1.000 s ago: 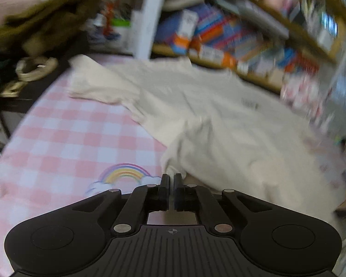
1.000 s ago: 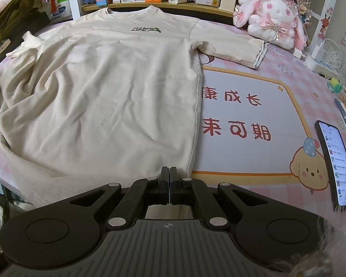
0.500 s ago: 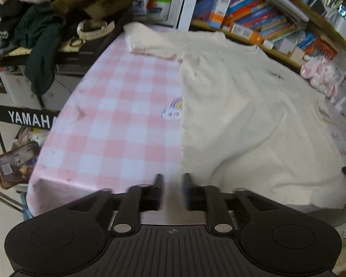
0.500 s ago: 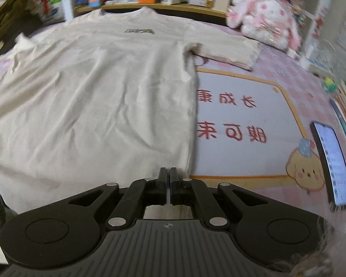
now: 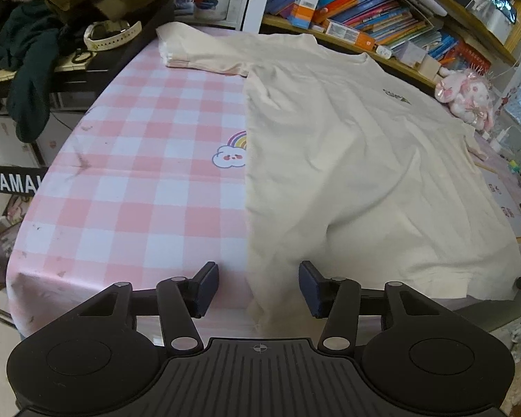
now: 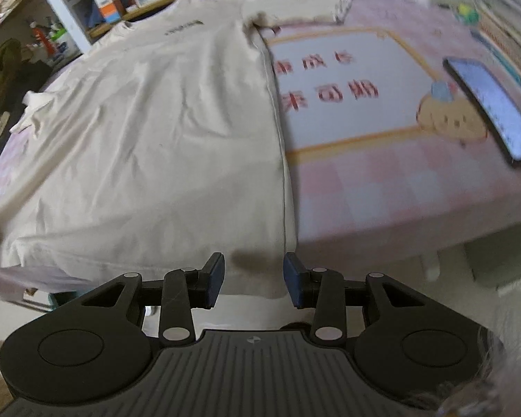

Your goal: Fold clothes

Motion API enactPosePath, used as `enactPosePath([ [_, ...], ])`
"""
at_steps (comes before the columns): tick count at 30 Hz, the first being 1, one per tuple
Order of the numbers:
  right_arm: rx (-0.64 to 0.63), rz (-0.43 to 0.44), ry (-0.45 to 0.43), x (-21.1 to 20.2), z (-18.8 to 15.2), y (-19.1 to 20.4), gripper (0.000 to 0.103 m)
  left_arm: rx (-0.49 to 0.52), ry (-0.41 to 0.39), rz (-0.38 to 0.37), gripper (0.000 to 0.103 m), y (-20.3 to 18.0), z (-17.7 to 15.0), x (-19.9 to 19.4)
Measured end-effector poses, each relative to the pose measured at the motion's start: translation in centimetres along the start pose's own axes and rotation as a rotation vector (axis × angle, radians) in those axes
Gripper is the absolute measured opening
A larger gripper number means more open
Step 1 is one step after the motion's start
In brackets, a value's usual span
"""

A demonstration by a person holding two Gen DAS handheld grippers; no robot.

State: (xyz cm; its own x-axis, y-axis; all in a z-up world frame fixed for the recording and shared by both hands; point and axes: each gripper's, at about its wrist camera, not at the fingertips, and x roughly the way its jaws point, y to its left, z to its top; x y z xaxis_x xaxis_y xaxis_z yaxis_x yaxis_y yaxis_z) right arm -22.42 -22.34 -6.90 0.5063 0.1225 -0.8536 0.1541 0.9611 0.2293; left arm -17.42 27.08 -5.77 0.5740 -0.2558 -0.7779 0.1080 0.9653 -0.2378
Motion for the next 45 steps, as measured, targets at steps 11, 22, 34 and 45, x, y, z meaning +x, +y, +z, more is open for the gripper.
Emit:
enactPosePath([
  [11,0.107,-0.047,0.006,1.2,-0.5,-2.1,0.042,-0.085,0.008,-0.051,0.021,1.5,-0.5,-0.4],
  [22,-0.006,0.054,-0.034,-1.9,0.4,-2.2,0.005,-0.1,0.012,-0.056,0.003,1.5,0.0,-0.8],
  [34,-0.079,-0.048,0.052,-2.3,1.3,-2.2,0.005,-0.054,0.069,-0.064,0.007,1.3,0.1,-0.3],
  [45,-0.14,-0.134,-0.115,-5.0,2.5,-1.0,0.056,0.022,-0.154,0.012,0.058,-0.7,2.7,-3.0],
])
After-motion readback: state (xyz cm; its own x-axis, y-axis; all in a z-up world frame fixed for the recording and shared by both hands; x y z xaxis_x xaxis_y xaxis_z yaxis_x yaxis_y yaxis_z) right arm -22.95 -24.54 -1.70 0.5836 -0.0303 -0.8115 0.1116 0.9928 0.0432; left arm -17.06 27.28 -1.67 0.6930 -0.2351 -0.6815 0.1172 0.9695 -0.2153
